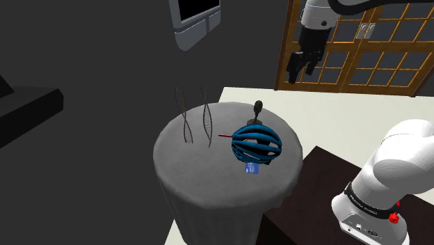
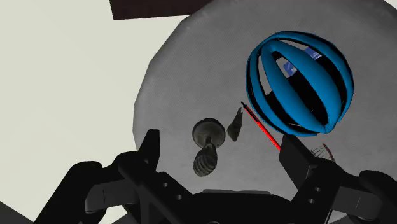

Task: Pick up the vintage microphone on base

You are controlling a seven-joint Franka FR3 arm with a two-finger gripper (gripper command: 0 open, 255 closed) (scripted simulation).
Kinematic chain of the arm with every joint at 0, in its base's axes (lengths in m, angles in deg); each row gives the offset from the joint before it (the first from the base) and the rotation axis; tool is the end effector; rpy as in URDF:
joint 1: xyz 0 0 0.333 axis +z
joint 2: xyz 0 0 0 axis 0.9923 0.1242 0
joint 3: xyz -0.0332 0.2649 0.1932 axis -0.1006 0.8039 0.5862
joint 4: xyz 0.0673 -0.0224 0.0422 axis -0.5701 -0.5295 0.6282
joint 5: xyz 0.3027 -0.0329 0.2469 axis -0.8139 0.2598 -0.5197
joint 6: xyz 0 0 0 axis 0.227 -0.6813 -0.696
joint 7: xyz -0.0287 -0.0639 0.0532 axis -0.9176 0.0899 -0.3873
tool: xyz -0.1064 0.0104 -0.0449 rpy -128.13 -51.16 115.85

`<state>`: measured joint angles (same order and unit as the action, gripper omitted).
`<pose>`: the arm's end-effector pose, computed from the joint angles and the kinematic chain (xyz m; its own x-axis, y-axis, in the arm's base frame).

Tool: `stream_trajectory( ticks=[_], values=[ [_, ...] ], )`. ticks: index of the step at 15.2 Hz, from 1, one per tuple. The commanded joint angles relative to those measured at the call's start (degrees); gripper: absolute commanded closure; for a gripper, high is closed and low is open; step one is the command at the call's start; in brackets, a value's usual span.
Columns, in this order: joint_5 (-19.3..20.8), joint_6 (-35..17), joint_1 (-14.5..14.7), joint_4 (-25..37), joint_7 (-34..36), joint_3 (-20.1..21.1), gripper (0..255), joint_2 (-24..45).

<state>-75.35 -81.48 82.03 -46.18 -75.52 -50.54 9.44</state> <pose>0.3080 -0.0075 0.5946 0.9907 -0.1077 0.0832 -0.1116 -0.9928 0.0437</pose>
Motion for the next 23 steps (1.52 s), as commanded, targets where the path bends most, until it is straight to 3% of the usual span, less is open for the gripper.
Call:
stream_trajectory(
  ticks=[1,10,19,23],
  values=[
    [0.00,0.00,0.00,0.00,0.00,0.00,0,0.00],
    [4.31,-22.24,0.57,-6.43,-4.54,-0.72,0,11.16],
    [9.91,-43.02,-0.02,-5.05,-6.80,-0.82,0,28.52],
    [10.70,-46.02,-0.26,-6.15,-6.16,-0.77,0,30.31]
  ],
)
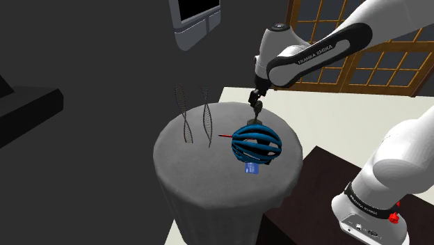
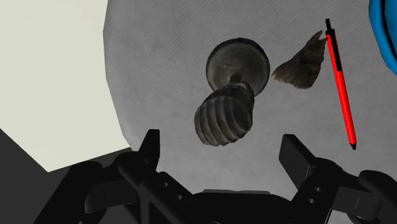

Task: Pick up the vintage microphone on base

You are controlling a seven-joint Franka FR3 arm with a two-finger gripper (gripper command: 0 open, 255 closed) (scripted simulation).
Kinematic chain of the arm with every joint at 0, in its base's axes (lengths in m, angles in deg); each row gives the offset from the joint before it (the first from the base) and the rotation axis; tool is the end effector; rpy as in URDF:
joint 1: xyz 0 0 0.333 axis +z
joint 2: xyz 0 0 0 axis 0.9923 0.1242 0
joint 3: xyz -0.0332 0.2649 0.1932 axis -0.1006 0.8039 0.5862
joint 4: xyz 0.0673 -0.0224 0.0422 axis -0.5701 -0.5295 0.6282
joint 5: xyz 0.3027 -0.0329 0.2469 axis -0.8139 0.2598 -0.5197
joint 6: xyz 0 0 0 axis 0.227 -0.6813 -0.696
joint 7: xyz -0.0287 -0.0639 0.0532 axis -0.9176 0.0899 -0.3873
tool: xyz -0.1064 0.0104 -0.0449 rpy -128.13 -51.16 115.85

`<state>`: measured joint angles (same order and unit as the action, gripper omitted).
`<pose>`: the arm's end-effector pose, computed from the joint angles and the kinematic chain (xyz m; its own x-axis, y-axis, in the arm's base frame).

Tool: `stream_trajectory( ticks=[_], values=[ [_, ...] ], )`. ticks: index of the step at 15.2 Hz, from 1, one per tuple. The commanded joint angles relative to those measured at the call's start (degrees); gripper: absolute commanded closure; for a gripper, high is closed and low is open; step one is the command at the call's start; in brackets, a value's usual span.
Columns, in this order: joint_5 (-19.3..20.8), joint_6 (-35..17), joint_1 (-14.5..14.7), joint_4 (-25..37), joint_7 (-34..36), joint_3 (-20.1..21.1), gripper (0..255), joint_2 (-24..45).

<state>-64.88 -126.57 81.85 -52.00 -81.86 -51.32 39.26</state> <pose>0.4661 -0.0136 0.4208 0.9616 0.1594 0.2234 0.1190 -0.9757 0.1842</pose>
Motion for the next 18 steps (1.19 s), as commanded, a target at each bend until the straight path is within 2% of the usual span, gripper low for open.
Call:
stream_trajectory(
  ticks=[1,4,6,7,16,18],
  values=[
    [0.45,-1.76,-0.15,-0.74,0.41,0.03,0,0.94],
    [1.31,-4.73,-0.46,-2.04,1.32,0.11,0,2.65],
    [1.31,-4.73,-0.46,-2.05,1.32,0.11,0,2.65],
    [1.34,-4.85,-0.46,-2.06,1.37,0.12,255,2.75],
    [1.31,-4.73,-0.46,-2.04,1.32,0.11,255,2.65],
    [0.80,-3.07,-0.29,-1.33,0.79,0.07,255,1.67]
  ],
)
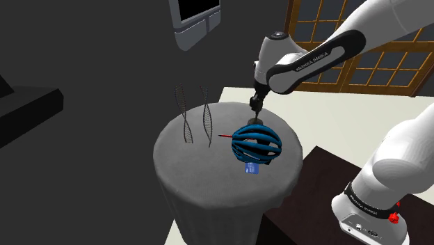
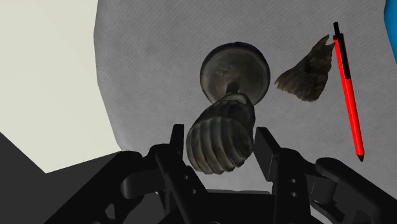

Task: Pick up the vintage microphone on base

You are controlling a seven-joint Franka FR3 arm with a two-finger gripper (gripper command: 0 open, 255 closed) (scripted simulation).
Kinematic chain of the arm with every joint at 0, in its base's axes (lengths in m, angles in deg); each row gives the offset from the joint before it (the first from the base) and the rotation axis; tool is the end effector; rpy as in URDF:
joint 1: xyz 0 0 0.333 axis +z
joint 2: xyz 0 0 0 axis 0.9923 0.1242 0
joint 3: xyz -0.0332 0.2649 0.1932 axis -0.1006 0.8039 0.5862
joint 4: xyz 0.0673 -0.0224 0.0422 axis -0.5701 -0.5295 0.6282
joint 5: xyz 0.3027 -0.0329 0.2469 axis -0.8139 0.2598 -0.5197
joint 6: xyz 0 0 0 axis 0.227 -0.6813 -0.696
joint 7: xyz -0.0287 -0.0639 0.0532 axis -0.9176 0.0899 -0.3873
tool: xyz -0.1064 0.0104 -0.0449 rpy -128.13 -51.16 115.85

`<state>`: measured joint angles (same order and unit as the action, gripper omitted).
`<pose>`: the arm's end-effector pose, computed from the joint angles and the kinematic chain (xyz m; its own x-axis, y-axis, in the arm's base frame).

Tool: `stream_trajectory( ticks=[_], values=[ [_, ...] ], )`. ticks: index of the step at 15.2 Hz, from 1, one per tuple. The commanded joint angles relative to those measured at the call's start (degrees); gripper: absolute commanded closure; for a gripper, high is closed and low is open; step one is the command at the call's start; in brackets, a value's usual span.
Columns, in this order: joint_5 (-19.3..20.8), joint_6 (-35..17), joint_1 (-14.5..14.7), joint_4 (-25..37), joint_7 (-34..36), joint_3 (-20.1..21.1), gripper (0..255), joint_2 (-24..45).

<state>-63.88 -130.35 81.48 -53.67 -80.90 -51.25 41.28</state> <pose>0.4670 -0.0138 0.3980 0.9608 0.1612 0.2254 0.1203 -0.9754 0.1849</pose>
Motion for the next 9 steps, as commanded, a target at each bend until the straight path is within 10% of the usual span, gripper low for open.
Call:
stream_trajectory(
  ticks=[1,9],
  values=[
    [-0.42,1.54,0.16,0.71,-0.41,-0.01,255,-0.82],
    [-1.93,8.12,0.71,4.17,-2.12,-0.12,255,-4.01]
  ],
)
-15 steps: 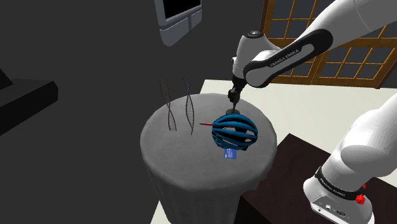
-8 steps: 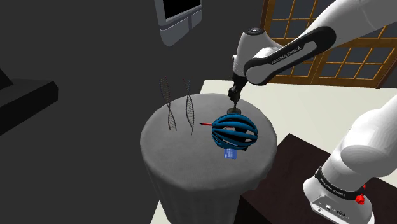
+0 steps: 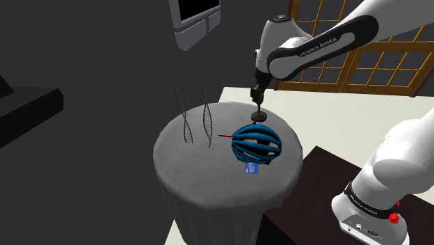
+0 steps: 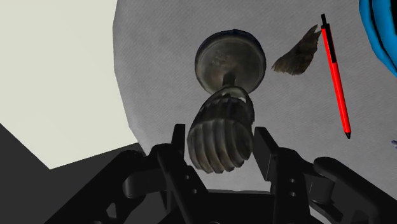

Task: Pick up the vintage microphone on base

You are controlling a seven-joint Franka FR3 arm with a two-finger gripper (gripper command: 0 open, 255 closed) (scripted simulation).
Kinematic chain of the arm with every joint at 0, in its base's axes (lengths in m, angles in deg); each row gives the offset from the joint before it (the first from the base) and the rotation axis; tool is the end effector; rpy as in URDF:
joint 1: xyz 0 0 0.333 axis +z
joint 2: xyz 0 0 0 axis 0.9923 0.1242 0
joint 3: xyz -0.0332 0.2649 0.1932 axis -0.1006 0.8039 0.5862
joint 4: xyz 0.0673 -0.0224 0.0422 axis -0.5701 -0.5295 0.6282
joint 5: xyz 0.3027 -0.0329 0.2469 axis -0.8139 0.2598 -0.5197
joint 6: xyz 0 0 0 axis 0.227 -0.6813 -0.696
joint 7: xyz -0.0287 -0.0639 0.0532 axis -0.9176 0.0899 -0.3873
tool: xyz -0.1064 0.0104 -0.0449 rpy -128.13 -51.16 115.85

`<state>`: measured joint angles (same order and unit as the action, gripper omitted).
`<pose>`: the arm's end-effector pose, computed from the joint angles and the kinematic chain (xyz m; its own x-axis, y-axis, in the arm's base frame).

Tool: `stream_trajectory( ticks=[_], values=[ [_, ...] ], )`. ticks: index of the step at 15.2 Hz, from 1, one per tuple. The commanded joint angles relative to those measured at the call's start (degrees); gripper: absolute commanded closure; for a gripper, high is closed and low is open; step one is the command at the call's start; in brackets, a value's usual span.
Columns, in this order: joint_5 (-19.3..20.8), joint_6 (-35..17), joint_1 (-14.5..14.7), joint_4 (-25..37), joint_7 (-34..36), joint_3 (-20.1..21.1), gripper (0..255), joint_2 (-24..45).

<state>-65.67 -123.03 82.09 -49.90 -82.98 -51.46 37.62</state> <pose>0.4665 -0.0148 0.4447 0.9609 0.1610 0.2254 0.1200 -0.9754 0.1849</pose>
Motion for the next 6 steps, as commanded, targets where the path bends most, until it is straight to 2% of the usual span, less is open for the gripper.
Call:
stream_trajectory(
  ticks=[1,6],
  values=[
    [-0.30,1.60,0.16,0.90,-0.22,0.08,255,-0.69],
    [-0.75,4.14,0.32,2.51,-0.78,0.07,255,-1.64]
  ],
)
